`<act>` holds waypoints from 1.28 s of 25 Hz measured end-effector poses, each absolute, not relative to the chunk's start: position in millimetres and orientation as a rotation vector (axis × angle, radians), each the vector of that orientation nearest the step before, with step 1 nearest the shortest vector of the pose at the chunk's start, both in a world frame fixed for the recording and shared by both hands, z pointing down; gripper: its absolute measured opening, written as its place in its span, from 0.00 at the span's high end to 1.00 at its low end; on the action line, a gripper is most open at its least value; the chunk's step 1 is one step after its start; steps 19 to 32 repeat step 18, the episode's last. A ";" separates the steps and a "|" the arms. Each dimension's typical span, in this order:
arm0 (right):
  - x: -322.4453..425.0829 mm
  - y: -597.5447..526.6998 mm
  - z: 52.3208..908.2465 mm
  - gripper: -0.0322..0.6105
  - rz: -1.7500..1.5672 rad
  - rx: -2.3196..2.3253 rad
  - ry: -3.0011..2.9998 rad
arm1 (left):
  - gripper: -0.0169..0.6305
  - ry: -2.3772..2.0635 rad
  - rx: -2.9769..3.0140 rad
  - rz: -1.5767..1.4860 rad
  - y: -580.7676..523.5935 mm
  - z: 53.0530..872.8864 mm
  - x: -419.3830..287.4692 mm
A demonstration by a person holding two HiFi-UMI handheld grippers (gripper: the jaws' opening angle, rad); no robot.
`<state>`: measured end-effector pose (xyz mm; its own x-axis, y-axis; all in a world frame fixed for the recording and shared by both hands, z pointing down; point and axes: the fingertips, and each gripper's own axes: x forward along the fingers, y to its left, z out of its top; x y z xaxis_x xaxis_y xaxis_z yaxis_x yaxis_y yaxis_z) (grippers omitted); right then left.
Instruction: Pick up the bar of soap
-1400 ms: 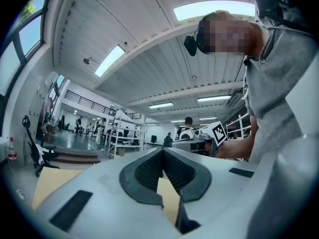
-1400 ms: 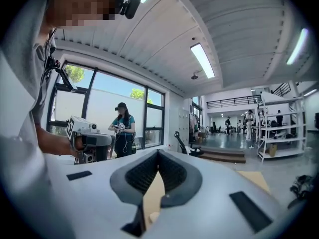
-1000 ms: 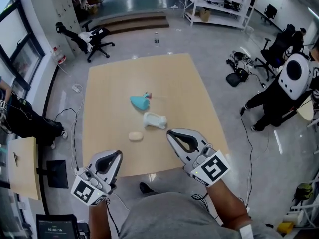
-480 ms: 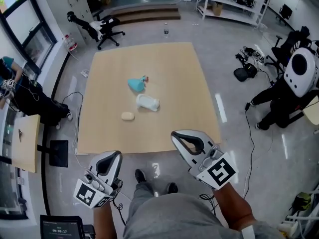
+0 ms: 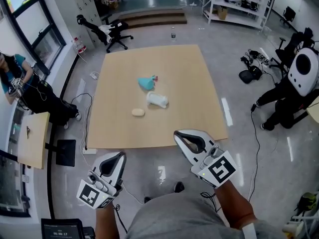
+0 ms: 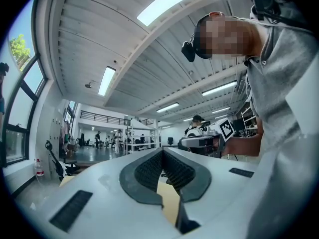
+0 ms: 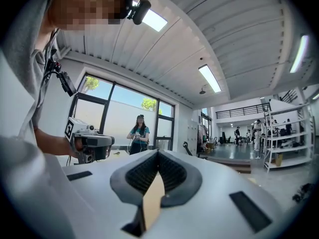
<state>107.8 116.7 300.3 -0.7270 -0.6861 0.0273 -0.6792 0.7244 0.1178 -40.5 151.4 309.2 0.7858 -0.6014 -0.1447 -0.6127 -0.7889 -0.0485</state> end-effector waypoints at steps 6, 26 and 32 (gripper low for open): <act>61.9 164.7 285.6 0.94 -0.136 1.119 -2.839 | 0.97 0.954 -2.891 0.200 195.4 297.9 -82.8; 39.5 203.2 325.6 0.94 -0.120 1.190 -2.810 | 0.97 0.894 -2.929 0.202 219.9 328.3 -112.1; 39.5 203.2 325.6 0.94 -0.120 1.190 -2.810 | 0.97 0.894 -2.929 0.202 219.9 328.3 -112.1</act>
